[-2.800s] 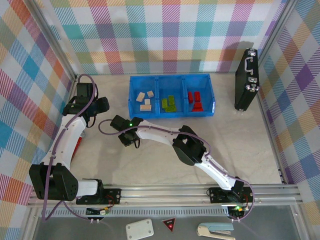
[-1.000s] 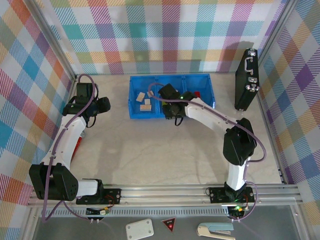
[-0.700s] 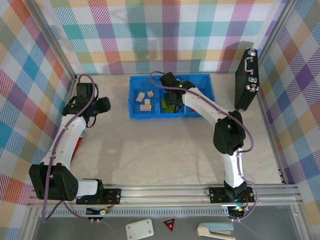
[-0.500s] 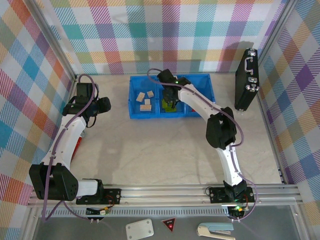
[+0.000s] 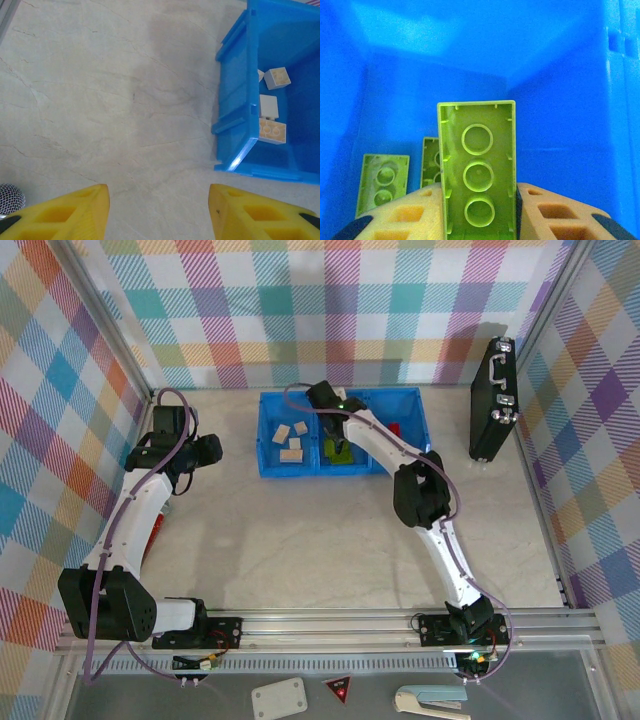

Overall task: Sort the legos into containers by color
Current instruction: Place the lego in the container.

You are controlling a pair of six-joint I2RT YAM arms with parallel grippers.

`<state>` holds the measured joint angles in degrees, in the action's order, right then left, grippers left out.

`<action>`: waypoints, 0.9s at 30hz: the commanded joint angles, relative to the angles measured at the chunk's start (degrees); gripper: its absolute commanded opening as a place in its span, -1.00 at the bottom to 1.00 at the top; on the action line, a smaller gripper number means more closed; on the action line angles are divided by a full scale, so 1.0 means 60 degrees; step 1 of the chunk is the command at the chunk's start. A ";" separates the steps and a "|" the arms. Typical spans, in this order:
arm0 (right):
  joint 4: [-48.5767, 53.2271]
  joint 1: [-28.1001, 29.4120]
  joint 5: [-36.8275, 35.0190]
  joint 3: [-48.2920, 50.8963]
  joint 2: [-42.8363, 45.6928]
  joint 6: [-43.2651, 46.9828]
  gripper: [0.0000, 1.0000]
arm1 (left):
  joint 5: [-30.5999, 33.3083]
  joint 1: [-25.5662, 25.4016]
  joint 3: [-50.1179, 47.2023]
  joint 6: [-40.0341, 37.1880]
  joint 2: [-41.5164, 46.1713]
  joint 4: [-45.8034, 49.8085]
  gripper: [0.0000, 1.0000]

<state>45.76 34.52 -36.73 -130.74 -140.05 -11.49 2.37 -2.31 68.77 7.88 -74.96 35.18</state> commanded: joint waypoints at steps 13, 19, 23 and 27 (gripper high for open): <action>-0.1222 -0.0244 -0.1278 0.0088 -0.0829 0.0279 -0.29 | -0.0091 0.0128 0.0110 0.0007 -0.0107 0.0007 0.10; -0.1519 -0.0302 -0.1399 0.0732 -0.0520 0.0153 -0.18 | -0.0148 0.0128 0.0095 0.0012 -0.0178 -0.0018 0.10; -0.1590 -0.0305 -0.1415 0.0806 -0.0380 0.0216 -0.11 | -0.0208 0.0124 0.0124 0.0034 -0.0227 -0.0011 0.10; -0.1699 -0.0303 -0.1423 0.0842 -0.0209 0.0327 -0.02 | -0.0174 0.0132 0.0103 0.0034 -0.0224 -0.0004 0.10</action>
<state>35.75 33.36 -43.33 -126.45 -144.86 -9.78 2.31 -2.31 68.77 7.88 -75.92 35.20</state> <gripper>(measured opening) 0.481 0.548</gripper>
